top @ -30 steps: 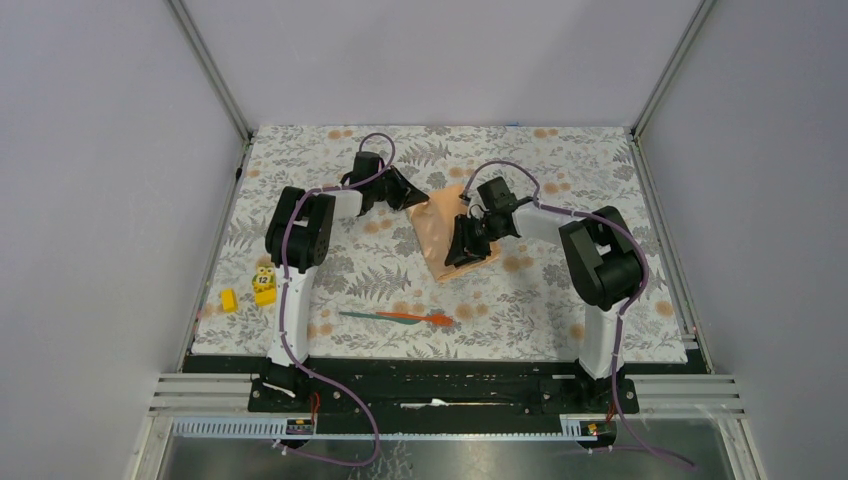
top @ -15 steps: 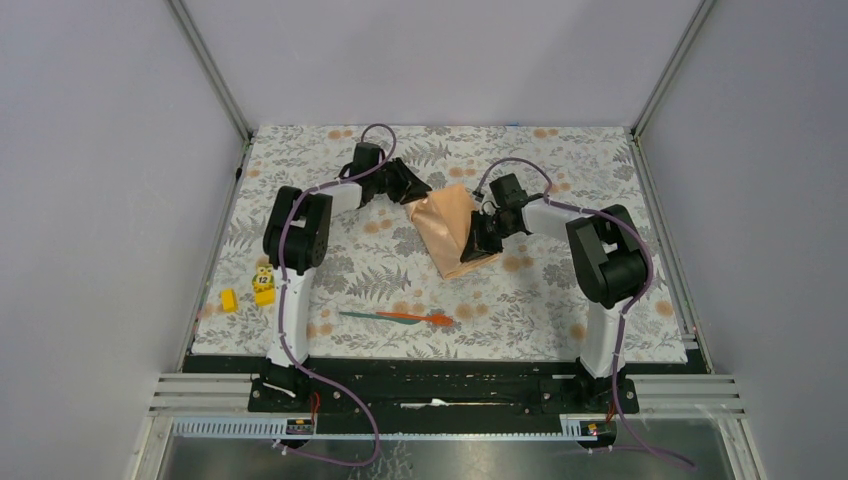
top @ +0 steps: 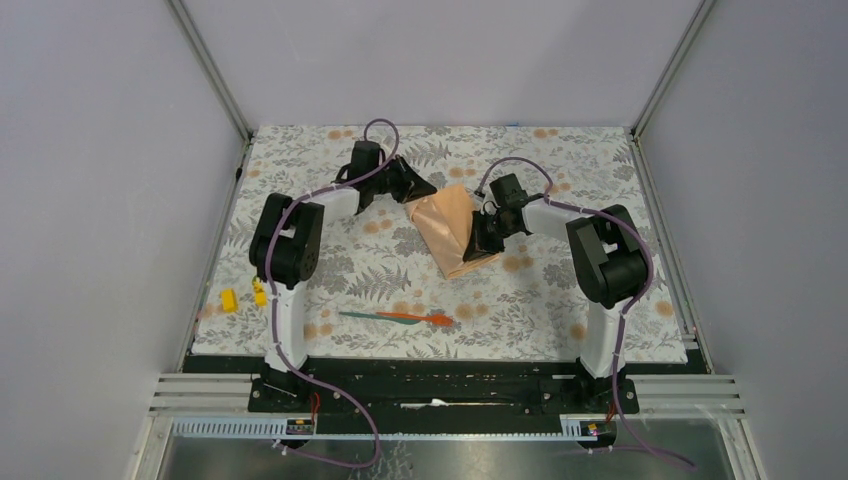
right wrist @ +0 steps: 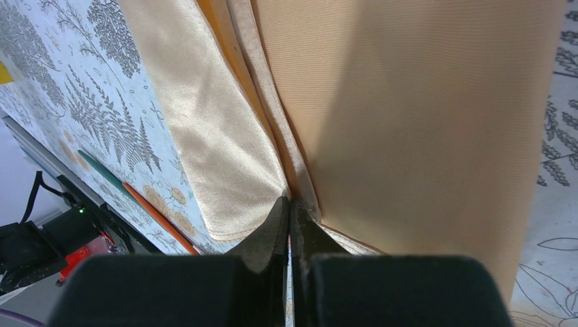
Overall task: Fold the napkin into a case and place the utensils inside
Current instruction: Place the 2/3-rectangle-folded napkin at the center of the board.
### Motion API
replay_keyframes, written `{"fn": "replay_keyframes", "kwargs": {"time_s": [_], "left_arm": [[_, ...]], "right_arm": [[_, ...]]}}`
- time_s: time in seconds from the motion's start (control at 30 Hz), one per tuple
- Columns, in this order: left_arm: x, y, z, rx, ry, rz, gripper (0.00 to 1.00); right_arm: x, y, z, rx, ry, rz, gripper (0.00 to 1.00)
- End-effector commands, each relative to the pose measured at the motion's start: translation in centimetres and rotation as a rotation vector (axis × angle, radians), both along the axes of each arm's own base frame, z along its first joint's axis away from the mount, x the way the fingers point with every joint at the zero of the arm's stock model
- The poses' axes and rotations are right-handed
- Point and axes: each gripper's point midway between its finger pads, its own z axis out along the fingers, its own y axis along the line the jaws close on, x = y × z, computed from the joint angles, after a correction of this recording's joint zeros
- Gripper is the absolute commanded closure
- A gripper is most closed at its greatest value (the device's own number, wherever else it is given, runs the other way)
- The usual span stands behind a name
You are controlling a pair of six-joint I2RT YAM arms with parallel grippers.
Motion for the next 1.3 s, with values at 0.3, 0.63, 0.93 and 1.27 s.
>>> {"fn": "replay_keyframes", "kwargs": {"time_s": [0.3, 0.63, 0.93, 1.27], "left_arm": [[3.0, -1.0, -7.4, 0.059, 0.043, 0.048, 1.0], [3.2, 0.8, -11.8, 0.137, 0.11, 0.098, 1.0], [3.1, 0.5, -11.6, 0.126, 0.109, 0.075, 1.0], [2.8, 0.4, -11.1, 0.125, 0.111, 0.059, 1.0]], "right_arm": [[-0.2, -0.6, 1.2, -0.023, -0.047, 0.006, 1.0], [-1.5, -1.5, 0.4, -0.048, -0.048, 0.009, 1.0], [1.5, -1.8, 3.5, -0.121, -0.157, -0.005, 0.81], [2.0, 3.5, 7.1, -0.006, -0.22, 0.088, 0.53]]}}
